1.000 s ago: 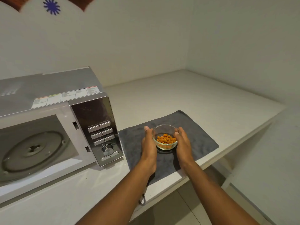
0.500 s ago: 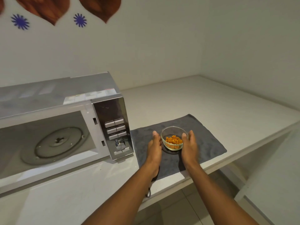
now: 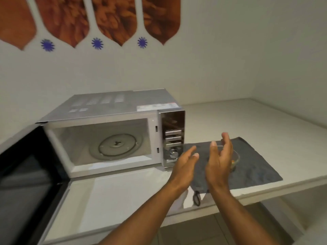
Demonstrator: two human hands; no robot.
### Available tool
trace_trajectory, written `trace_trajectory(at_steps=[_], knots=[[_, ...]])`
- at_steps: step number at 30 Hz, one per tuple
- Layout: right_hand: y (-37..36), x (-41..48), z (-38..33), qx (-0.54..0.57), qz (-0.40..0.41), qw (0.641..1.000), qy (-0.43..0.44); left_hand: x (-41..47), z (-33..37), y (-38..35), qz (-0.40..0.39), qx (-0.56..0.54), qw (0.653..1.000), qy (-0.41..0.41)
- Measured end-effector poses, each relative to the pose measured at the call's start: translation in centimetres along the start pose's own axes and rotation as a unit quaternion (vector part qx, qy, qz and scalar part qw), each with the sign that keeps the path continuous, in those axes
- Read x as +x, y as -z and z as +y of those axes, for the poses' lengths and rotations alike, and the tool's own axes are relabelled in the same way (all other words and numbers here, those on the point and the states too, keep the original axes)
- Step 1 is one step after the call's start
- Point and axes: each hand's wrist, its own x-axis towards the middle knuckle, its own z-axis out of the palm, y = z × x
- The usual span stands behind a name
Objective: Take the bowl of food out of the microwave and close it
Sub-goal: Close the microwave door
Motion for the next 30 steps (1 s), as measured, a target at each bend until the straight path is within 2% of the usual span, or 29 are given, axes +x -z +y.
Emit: trace_trajectory(at_steps=[4, 8, 13, 18, 22, 27, 30], knots=[[-3.8, -0.4, -4.7, -0.005, -0.055, 0.996, 0.071, -3.7, 3.1, 5.2, 0.056, 0.065, 0.994, -0.065], [-7.7, 0.3, -8.6, -0.089, -0.135, 0.975, 0.153, -7.7, 6.2, 10.8, 0.138, 0.15, 0.973, -0.105], [-11.5, 1.6, -10.2, -0.282, -0.229, 0.9, 0.241, -12.5, 9.8, 17.0, 0.239, 0.227, 0.94, -0.089], [-13.5, 2.4, -9.9, -0.41, -0.281, 0.821, 0.282, -16.8, 12.0, 22.2, 0.279, 0.301, 0.911, -0.031], [-13.9, 2.0, -9.0, -0.482, -0.297, 0.772, 0.288, -19.4, 13.3, 24.7, 0.321, 0.403, 0.857, 0.019], [-14.2, 2.0, -8.7, -0.509, -0.31, 0.752, 0.281, -21.9, 14.7, 27.0, 0.332, 0.515, 0.783, 0.107], [-14.0, 2.2, -8.7, -0.514, -0.317, 0.747, 0.277, -22.7, 14.8, 28.1, 0.313, 0.535, 0.763, 0.182]])
